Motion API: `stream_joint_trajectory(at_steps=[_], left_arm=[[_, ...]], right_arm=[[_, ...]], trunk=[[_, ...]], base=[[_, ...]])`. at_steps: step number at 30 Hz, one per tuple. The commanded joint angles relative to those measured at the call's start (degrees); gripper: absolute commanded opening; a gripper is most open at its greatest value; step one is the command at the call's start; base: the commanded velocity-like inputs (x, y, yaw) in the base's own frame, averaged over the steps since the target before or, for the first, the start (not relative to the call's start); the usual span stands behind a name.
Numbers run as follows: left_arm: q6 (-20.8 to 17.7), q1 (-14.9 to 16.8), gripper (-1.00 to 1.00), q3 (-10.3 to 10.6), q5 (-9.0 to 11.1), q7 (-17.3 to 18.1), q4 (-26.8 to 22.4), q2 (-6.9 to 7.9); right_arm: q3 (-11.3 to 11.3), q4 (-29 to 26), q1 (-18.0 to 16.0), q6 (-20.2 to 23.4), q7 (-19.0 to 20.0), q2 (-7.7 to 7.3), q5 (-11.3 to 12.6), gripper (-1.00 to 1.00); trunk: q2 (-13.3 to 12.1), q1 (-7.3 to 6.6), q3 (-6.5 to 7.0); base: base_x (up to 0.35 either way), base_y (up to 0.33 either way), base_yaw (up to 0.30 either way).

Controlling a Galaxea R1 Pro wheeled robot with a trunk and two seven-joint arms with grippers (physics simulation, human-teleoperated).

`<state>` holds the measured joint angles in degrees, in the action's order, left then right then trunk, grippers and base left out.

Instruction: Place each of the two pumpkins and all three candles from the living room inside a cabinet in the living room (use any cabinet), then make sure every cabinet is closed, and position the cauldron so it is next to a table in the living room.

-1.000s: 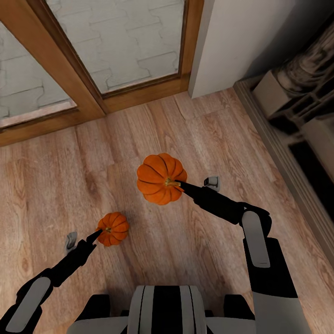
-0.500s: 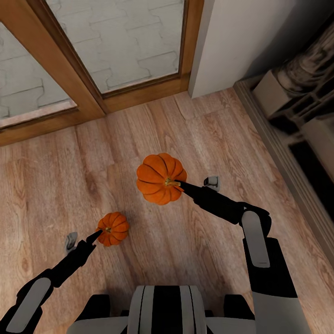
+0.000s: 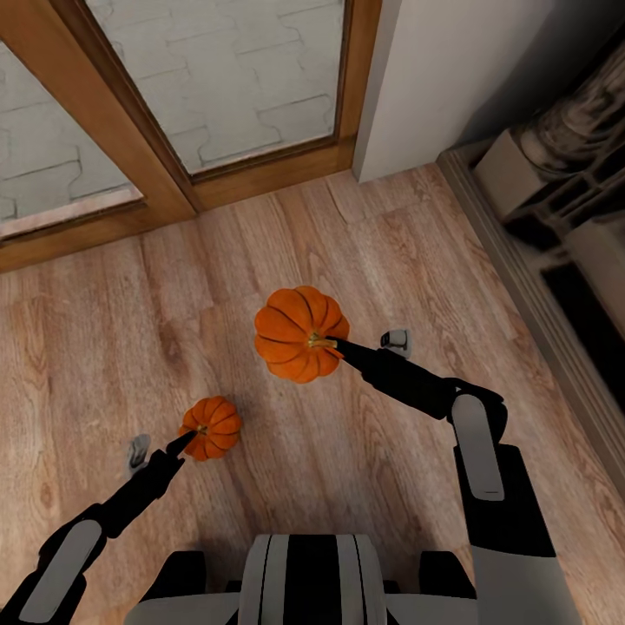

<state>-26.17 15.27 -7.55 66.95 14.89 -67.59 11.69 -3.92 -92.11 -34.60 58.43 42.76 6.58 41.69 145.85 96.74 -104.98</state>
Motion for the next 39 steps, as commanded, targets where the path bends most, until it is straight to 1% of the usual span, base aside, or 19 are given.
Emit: stream_joint_trajectory(at_steps=[1, 7, 28, 33, 39], left_arm=[[-0.5, 0.0, 1.0, -0.1, 0.3, 0.0, 0.0, -0.2], [-0.5, 0.0, 1.0, -0.2, 0.1, 0.0, 0.0, -0.6], [-0.5, 0.0, 1.0, -0.2, 0.3, 0.0, 0.0, -0.62], [-0.6, 0.0, 1.0, -0.2, 0.2, 0.0, 0.0, -0.62], [-0.5, 0.0, 1.0, -0.2, 0.3, 0.0, 0.0, -0.6]], right_arm=[[-0.1, 0.0, 0.0, 0.3, 0.4, 0.24, -0.2, -1.0], [0.2, 0.0, 0.0, 0.3, 0.4, 0.62, -0.2, -1.0], [0.2, 0.0, 0.0, 0.3, 0.4, 0.71, -0.2, -1.0], [0.2, 0.0, 0.0, 0.3, 0.4, 0.79, -0.2, -1.0], [0.2, 0.0, 0.0, 0.3, 0.4, 0.8, -0.2, -1.0]], trunk=[[0.0, -0.01, -0.02], [0.0, -0.01, -0.02], [0.0, -0.01, -0.02], [0.0, -0.01, -0.02], [0.0, -0.01, -0.02]], base=[[0.0, 0.0, 0.0], [0.0, -0.055, 0.0], [0.004, -0.023, 0.0], [0.0, -0.164, 0.0], [0.0, -0.03, 0.0]])
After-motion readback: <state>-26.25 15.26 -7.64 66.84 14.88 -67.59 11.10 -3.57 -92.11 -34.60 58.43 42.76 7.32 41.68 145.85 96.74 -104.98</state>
